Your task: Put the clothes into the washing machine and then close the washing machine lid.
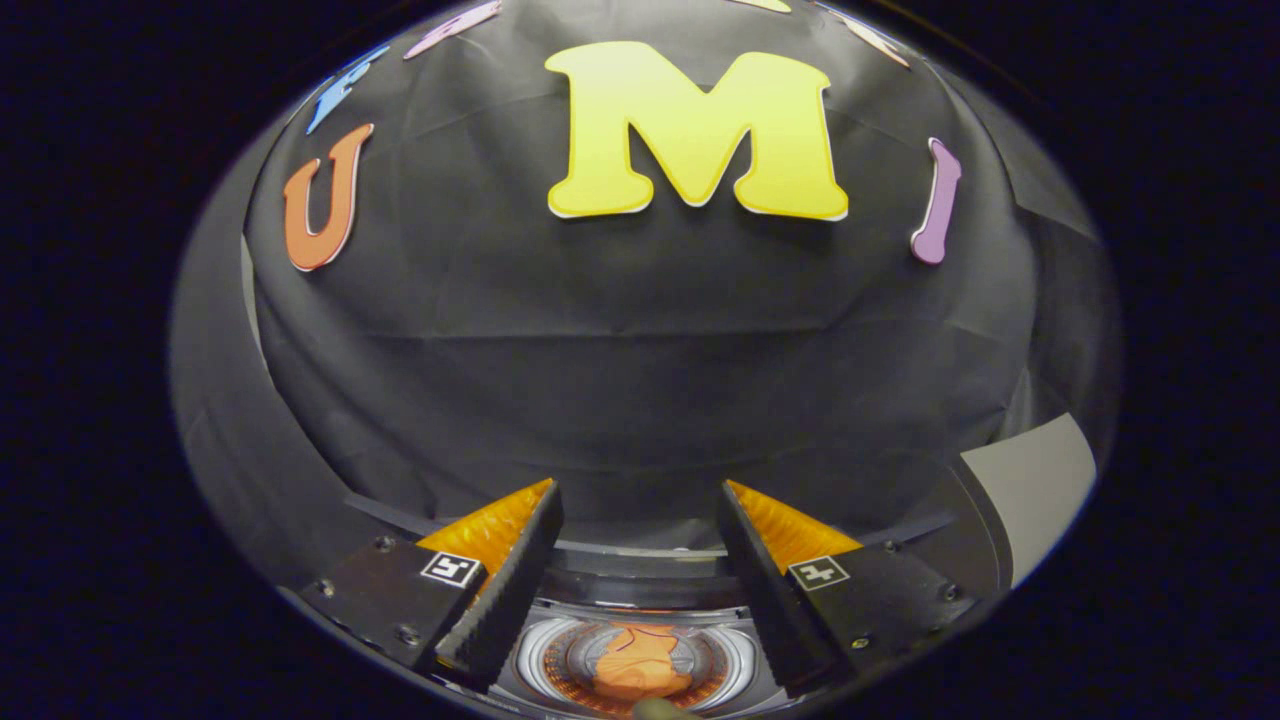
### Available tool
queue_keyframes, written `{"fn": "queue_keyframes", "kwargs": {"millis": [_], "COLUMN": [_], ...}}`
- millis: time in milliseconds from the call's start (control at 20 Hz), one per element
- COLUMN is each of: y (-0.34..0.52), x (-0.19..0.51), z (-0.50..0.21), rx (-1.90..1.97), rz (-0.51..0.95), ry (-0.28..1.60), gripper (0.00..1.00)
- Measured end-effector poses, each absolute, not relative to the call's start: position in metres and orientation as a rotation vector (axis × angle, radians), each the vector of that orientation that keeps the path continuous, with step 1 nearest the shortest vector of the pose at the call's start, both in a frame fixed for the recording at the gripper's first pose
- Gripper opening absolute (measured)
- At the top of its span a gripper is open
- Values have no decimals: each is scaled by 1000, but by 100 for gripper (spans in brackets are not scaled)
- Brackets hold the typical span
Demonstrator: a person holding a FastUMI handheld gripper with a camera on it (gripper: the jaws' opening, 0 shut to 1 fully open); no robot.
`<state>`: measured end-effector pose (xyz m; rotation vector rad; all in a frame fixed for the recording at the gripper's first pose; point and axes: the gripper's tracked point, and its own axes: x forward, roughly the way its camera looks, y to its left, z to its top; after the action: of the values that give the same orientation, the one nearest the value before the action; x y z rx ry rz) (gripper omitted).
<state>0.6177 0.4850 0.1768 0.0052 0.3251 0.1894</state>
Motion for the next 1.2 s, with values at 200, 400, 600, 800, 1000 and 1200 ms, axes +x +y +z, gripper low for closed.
{"fn": "queue_keyframes", "kwargs": {"millis": [200,400,600,800,1000,1200], "y": [486,486,486,486,486,483], "x": [618,619,617,617,616,615], "z": [176,175,175,175,172,164], "rx": [0,-17,-17,-46,-40,-69], "rz": [211,228,238,241,247,242], "ry": [308,314,324,326,347,401], "gripper": [97,97,97,97,97,97]}}
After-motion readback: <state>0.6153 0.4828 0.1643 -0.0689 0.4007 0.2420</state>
